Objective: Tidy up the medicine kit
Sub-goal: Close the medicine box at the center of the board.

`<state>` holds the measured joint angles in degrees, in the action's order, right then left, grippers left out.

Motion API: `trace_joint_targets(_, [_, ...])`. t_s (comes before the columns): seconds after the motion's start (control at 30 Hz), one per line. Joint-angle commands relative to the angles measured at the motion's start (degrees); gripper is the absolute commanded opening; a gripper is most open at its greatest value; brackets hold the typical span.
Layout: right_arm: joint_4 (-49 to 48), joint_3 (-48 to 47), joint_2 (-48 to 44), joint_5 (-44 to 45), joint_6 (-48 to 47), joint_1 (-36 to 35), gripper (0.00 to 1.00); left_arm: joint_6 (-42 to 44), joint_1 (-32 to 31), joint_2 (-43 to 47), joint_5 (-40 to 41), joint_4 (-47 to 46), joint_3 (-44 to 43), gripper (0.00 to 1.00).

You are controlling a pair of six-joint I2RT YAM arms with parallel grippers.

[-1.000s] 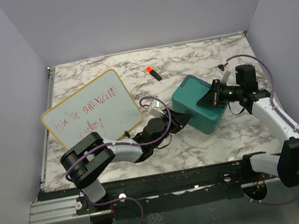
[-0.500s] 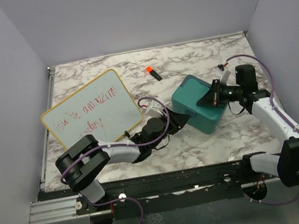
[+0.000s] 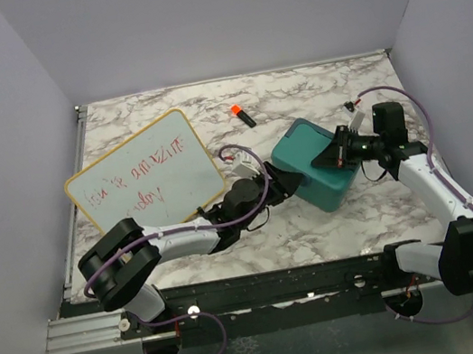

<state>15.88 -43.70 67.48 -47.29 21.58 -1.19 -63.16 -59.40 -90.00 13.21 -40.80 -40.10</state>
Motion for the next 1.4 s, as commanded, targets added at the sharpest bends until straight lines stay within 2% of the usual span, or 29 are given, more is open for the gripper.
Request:
trace_joint_targets(0.0, [5.6, 3.0, 1.8, 3.9, -1.7, -0.6, 0.01, 2.7, -0.3, -0.2, 0.4, 4.4, -3.1, 0.56])
trace_joint_targets(0.57, [5.0, 3.4, 2.1, 3.4, -1.6, -0.6, 0.01, 4.2, 0.1, -3.7, -0.1, 8.8, -6.9, 0.56])
trace_joint_targets(0.8, [4.8, 3.5, 2.2, 3.4, -1.5, -0.6, 0.01, 4.6, 0.1, -4.3, -0.4, 9.6, -7.2, 0.50])
trace_joint_targets(1.37, [4.6, 3.5, 2.6, 3.3, -1.5, -0.6, 0.01, 3.3, 0.1, -3.5, -0.5, 10.9, -5.0, 0.47])
